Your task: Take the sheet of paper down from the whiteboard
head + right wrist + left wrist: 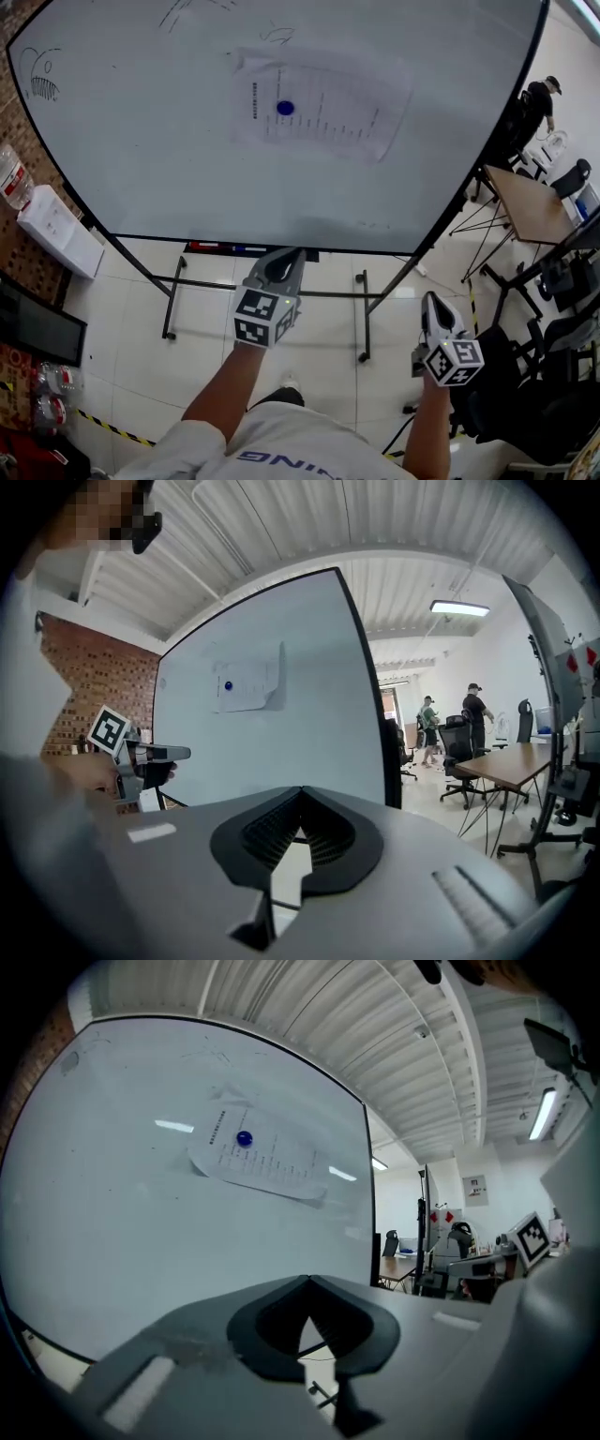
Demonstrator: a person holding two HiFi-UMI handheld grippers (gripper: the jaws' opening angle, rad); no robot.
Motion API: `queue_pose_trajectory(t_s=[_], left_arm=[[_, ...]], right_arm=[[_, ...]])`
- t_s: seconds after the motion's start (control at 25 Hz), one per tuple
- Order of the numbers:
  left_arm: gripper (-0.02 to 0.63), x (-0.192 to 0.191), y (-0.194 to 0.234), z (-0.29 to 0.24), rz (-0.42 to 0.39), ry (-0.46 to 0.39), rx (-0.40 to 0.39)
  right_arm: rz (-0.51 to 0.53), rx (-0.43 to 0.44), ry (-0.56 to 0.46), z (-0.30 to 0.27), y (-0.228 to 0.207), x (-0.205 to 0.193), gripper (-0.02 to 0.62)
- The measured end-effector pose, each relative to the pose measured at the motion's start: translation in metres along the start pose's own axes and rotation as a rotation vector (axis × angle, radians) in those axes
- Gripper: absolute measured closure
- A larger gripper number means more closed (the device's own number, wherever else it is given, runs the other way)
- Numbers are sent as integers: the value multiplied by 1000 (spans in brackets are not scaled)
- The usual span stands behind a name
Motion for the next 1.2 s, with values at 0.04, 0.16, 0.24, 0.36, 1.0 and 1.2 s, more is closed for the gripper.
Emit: queue_pose_trajectory(t_s=[0.04,0.16,0.24,0.36,1.0,1.2], left_arm=[[603,4,12,-3,-1,-1,2],[603,16,41,-7,-10,-10,14],[603,22,56,-9,-5,-20,21],[603,28,67,-10,11,-34,30],[603,124,92,-28,-82,-159,253],[547,182,93,-43,-230,-204,320]], right_arm=[[9,10,-5,-14,6,8,589],[38,47,-19,-52,27,30,589],[60,83,-21,-75,40,43,589],[90,145,-19,-102,59,60,589],[208,439,-194,-163,72,180,589],[205,475,-223,-165,60,205,589]])
Point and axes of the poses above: the fingertips, and each gripper's own axes: z backward along the fingers, y to its left, x out of its top, the point moved 1 cm from there along z, backward along the fingers, and after that the axes turned 5 degrees about y, right-handed, at the moved point
